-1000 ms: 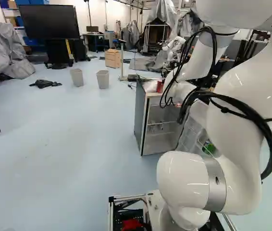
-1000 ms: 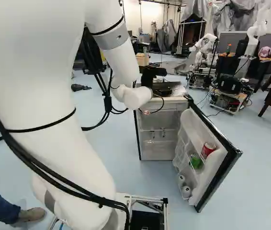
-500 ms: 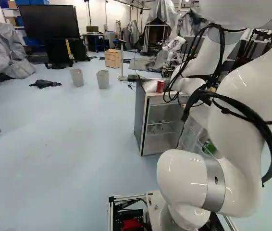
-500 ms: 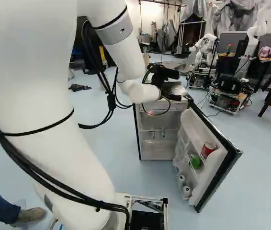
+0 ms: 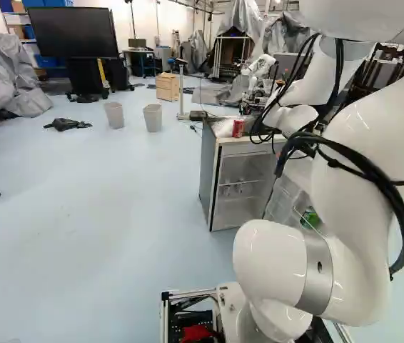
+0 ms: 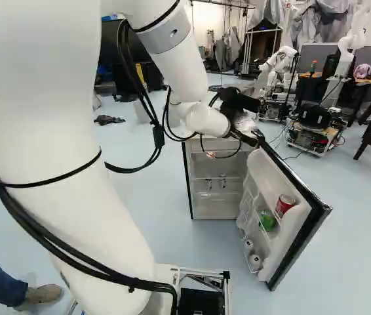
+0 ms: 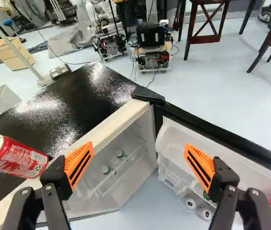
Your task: Grab a drink from the fridge
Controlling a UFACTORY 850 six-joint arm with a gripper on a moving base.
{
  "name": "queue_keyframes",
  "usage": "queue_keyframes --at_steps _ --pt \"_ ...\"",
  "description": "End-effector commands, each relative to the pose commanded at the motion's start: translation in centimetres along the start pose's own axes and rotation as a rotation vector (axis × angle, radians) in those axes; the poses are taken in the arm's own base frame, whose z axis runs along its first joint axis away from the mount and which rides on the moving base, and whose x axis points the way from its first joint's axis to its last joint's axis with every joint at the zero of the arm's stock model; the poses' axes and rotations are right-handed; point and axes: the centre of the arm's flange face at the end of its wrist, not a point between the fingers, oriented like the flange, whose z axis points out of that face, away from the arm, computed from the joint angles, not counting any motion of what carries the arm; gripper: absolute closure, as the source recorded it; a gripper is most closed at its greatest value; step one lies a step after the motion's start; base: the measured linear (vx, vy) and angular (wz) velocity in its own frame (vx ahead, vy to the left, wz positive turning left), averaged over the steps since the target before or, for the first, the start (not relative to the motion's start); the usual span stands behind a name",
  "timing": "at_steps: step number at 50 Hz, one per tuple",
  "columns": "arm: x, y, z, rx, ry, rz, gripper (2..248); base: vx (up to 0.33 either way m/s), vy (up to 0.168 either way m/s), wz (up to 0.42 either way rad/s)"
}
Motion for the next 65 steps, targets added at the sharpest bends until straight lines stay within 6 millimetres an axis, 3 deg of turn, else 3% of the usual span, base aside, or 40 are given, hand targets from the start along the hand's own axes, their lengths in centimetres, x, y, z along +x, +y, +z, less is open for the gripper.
queue_keyframes --at_steps 28,65 --pt "4.0 3.0 0.3 -0.055 0.019 0.06 3 0.0 0.0 0.0" --pt "5.5 7.7 3.1 -0.155 -0.133 0.235 3 0.0 0.0 0.0"
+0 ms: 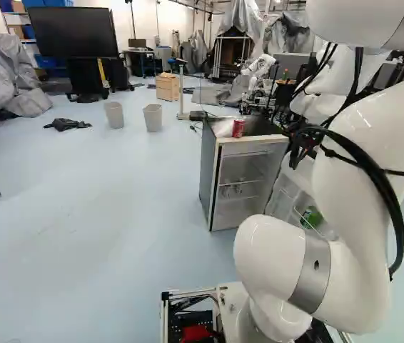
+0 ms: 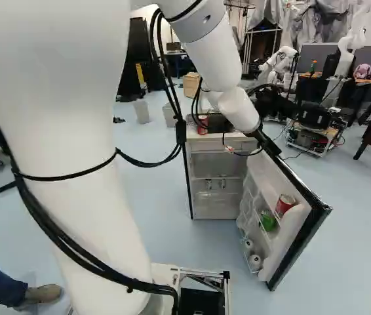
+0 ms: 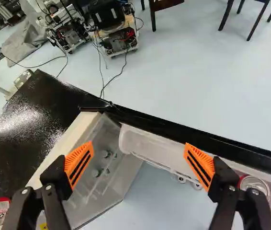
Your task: Grab a drink from the fridge
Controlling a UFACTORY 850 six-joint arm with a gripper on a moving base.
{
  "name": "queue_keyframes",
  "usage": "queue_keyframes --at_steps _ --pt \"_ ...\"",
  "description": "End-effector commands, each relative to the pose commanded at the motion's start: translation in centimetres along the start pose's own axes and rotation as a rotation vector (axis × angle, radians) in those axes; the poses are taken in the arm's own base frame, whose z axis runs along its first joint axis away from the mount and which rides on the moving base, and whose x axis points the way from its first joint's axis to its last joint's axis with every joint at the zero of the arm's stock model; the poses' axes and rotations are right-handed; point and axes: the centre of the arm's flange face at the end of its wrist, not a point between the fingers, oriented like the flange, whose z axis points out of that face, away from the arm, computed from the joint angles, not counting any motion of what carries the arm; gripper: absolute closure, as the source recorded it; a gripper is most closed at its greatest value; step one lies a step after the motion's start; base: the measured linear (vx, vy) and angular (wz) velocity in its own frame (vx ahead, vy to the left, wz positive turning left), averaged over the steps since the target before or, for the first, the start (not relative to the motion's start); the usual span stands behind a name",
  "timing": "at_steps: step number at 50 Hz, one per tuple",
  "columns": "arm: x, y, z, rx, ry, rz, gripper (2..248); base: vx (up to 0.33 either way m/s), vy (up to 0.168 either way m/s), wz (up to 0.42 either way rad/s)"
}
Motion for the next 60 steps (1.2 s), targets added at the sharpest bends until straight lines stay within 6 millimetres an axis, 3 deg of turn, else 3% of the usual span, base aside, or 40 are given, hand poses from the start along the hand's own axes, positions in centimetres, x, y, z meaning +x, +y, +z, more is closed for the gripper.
queue_keyframes --at_steps 60 --pt "5.9 6.4 5.3 -0.092 -0.04 0.105 3 0.0 0.0 0.0"
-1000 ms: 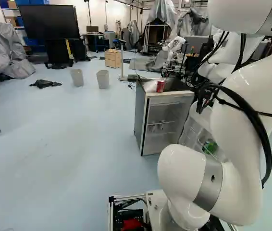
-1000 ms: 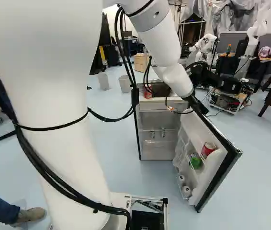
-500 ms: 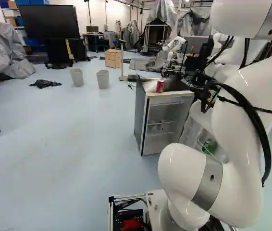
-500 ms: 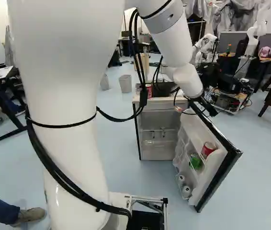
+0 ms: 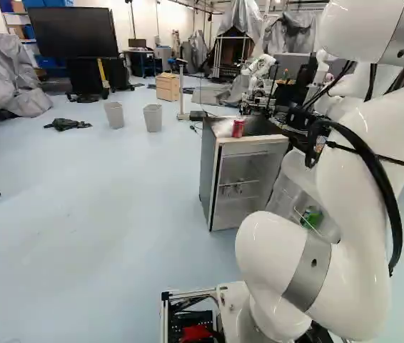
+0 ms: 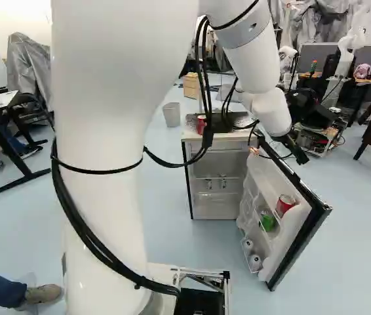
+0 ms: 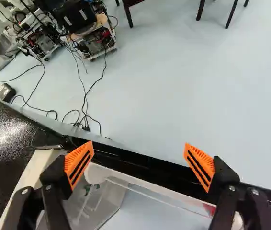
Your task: Grab a drink from the fridge
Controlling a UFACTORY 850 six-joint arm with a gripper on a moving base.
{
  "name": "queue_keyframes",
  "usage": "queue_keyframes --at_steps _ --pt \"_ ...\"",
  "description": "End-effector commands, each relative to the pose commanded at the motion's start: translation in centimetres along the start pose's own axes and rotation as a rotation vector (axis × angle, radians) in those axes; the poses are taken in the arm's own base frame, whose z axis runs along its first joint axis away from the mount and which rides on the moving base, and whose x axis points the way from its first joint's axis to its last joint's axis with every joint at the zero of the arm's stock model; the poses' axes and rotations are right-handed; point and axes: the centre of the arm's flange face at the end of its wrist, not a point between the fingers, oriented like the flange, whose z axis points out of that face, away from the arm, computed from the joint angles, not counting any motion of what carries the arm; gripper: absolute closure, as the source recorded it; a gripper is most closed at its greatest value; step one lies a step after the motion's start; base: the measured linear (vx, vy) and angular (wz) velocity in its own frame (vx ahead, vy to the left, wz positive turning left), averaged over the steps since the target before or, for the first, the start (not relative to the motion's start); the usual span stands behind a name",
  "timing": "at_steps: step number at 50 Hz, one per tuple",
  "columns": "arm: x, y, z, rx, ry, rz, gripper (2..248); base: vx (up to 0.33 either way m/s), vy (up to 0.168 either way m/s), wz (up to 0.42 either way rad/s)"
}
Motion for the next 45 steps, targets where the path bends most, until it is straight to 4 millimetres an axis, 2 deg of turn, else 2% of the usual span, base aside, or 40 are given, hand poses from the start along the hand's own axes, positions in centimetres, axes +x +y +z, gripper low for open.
queue_keyframes --at_steps 45 --pt "4.6 3.8 4.5 -0.045 -0.074 0.066 3 0.0 0.0 0.0"
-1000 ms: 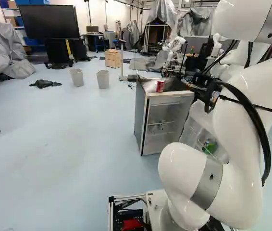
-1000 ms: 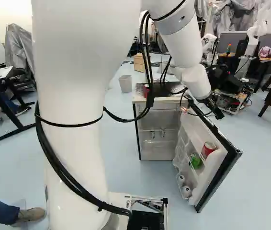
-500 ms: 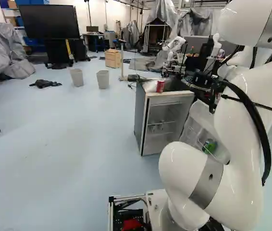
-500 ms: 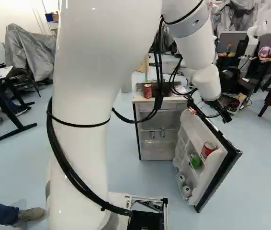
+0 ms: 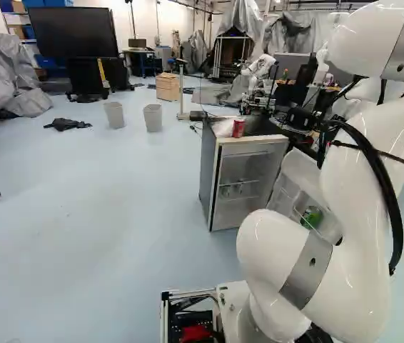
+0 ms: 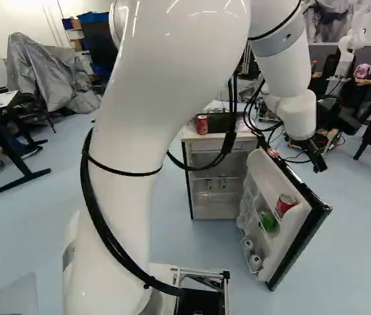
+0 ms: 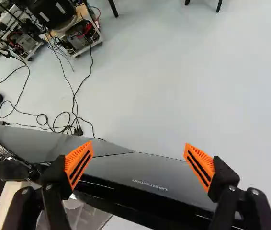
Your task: Grab a drink from the fridge
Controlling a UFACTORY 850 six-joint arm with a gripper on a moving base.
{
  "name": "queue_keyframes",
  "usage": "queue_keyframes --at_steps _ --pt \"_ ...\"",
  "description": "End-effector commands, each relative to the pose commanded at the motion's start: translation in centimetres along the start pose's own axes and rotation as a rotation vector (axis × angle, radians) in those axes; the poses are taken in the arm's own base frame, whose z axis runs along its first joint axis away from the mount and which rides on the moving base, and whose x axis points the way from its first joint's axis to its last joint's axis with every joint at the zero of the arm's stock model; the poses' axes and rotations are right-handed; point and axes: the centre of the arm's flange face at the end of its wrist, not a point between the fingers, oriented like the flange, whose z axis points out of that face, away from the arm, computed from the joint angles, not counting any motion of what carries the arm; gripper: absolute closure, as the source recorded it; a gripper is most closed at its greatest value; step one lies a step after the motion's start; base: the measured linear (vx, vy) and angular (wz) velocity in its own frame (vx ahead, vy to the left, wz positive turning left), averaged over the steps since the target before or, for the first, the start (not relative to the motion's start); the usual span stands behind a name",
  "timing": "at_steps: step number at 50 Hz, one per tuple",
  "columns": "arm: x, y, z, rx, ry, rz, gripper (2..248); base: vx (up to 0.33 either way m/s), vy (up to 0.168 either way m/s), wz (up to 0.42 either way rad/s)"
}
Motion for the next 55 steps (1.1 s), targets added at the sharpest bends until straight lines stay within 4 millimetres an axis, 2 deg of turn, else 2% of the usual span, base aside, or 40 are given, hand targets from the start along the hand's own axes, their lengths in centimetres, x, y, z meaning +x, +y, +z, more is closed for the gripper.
queue_keyframes --at_steps 31,55 --pt "1.9 2.1 6.6 -0.028 -0.095 0.032 3 0.0 0.0 0.0" --pt "1.6 2.5 7.0 -0.034 -0.16 0.039 3 0.0 0.0 0.0"
